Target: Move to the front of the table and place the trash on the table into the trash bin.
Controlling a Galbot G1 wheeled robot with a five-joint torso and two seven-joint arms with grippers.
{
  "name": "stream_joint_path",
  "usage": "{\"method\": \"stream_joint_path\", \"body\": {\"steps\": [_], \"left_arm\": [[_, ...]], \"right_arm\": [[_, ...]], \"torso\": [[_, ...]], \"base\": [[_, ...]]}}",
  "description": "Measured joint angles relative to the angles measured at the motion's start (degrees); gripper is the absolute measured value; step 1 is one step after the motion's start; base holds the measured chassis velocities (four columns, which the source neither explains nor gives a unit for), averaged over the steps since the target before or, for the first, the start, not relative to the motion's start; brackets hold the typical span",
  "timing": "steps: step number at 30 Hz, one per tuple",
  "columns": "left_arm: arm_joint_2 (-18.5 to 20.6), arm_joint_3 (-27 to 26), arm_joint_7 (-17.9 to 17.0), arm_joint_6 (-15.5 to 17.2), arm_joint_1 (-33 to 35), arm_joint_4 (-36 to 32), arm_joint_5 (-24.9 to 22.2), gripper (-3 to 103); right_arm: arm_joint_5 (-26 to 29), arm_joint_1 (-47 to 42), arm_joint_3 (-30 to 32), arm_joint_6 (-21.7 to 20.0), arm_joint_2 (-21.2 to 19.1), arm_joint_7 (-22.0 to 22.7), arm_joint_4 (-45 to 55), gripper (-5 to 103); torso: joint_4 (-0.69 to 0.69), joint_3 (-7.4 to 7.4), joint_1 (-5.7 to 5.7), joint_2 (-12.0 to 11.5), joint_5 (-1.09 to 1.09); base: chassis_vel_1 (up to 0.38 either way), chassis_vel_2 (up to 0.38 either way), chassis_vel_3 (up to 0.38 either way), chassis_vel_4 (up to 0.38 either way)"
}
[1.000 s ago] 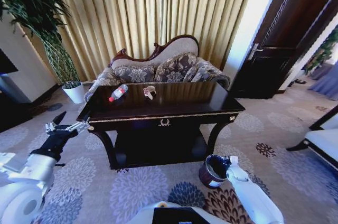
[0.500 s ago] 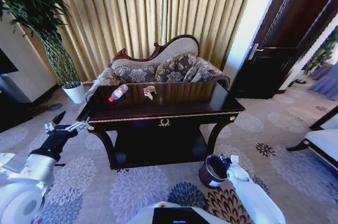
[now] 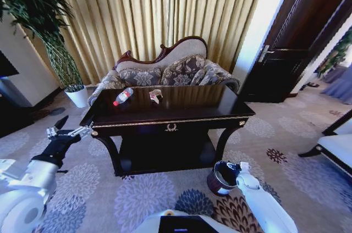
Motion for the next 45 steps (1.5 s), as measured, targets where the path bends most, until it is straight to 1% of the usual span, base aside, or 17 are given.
{"method": "stream_joint_path", "body": {"steps": [2, 3, 5, 6, 7, 9, 10, 12, 13, 14, 16, 17, 20, 28, 34, 38, 45], "left_arm": [[0.0, 0.0, 0.02, -0.05, -0.03, 0.0, -0.01, 100], [0.0, 0.0, 0.02, -0.05, -0.03, 0.0, -0.01, 100], [-0.03, 0.03, 0.07, -0.07, -0.09, 0.0, -0.02, 100], [-0.03, 0.03, 0.07, -0.07, -0.09, 0.0, -0.02, 100], [-0.09, 0.03, 0.15, -0.07, -0.1, 0.0, -0.02, 100], [-0.09, 0.0, 0.23, -0.07, -0.1, 0.0, -0.03, 100], [-0.09, 0.0, 0.23, -0.07, -0.1, 0.0, -0.03, 100], [-0.09, -0.33, 0.23, -0.07, -0.09, 0.0, -0.14, 100], [-0.09, -0.33, 0.23, -0.07, -0.09, 0.0, -0.14, 100], [-0.09, -0.41, 0.23, -0.07, -0.08, 0.0, -0.17, 100], [-0.21, -0.44, 0.23, -0.07, -0.1, 0.0, -0.21, 100], [-0.21, -0.44, 0.23, -0.07, -0.1, 0.0, -0.21, 100], [-0.29, -0.19, 0.25, -0.07, -0.35, 0.14, -0.21, 100], [-0.24, 0.08, 0.25, -0.07, -0.44, 0.58, -0.2, 100], [-0.07, 0.09, 0.26, 0.03, -0.43, 0.85, -0.18, 100], [0.11, -0.13, 0.24, 1.44, -0.43, 0.83, -0.15, 100], [0.27, -0.26, 0.18, 1.8, -0.49, 0.82, -0.08, 100]], "right_arm": [[5.16, -1.2, 0.59, -0.02, -0.14, 0.55, 5.81, 100], [5.16, -1.2, 0.59, -0.02, -0.14, 0.55, 5.81, 100], [9.02, -2.73, 1.25, 0.0, -0.48, 2.07, 14.26, 100], [9.02, -2.73, 1.25, 0.0, -0.48, 2.07, 14.26, 100], [10.27, -3.8, 1.41, 0.24, -0.74, 2.52, 19.47, 100], [10.34, -5.29, 1.62, 1.54, -1.27, 2.57, 26.7, 100], [10.34, -5.29, 1.62, 1.54, -1.27, 2.57, 26.7, 100], [9.28, -7.35, 2.38, 3.01, -2.15, 0.94, 35.08, 100], [9.28, -7.35, 2.38, 3.01, -2.15, 0.94, 35.08, 100], [9.36, -8.21, 2.67, 3.18, -2.58, 0.34, 38.72, 100], [10.46, -10.41, 3.34, 3.21, -3.91, -0.76, 49.15, 100], [10.46, -10.41, 3.34, 3.21, -3.91, -0.76, 49.15, 100], [11.3, -12.61, 3.89, 2.4, -4.82, -1.02, 57.84, 100], [11.0, -14.75, 4.23, 0.43, -5.19, -0.95, 64.9, 100], [10.1, -14.68, 4.27, 0.3, -5.24, -0.94, 65.98, 100], [9.75, -14.44, 4.28, 0.16, -5.44, -0.94, 66.18, 100], [9.72, -14.28, 4.06, 0.13, -5.61, -0.94, 65.97, 100]], "torso": [[0.0, 0.0, 0.0, 0.0, 0.02], [0.0, 0.0, 0.0, 0.0, 0.02], [0.02, 0.0, 0.0, 0.0, -0.01], [0.02, 0.0, 0.0, 0.0, -0.01], [0.0, 0.0, 0.0, 0.0, -0.01], [0.01, 0.0, 0.0, 0.0, -0.02], [0.01, 0.0, 0.0, 0.0, -0.02], [0.01, 0.0, 0.0, 0.0, 0.0], [0.01, 0.0, 0.0, 0.0, 0.0], [-0.01, 0.0, 0.0, 0.0, -0.01], [0.02, 0.0, 0.0, 0.0, -0.02], [0.02, 0.0, 0.0, 0.0, -0.02], [0.0, -0.01, 0.0, 0.0, -0.02], [0.0, 0.0, 0.0, 0.0, 0.0], [0.01, 0.0, 0.0, 0.01, 0.0], [0.01, 0.0, 0.0, 0.0, 0.0], [0.0, -0.01, -0.01, 0.01, 0.0]], "base": [[0.0, 0.0, 0.0, 0.0], [0.0, 0.0, 0.0, 0.0], [0.0, 0.0, 0.0, 0.0], [0.0, 0.0, 0.0, 0.0], [0.0, 0.0, 0.0, 0.0], [0.0, 0.0, 0.0, 0.0], [0.0, 0.0, 0.0, 0.0], [0.0, 0.0, 0.0, 0.0], [0.0, 0.0, 0.0, 0.0], [0.0, 0.0, 0.0, 0.0], [0.0, 0.0, 0.0, 0.0], [0.0, 0.0, 0.0, 0.0], [0.0, 0.0, 0.0, 0.0], [0.0, 0.0, 0.0, 0.0], [0.0, 0.0, 0.0, 0.0], [0.0, 0.0, 0.0, 0.0], [-0.02, 0.01, 0.013, -0.014]]}}
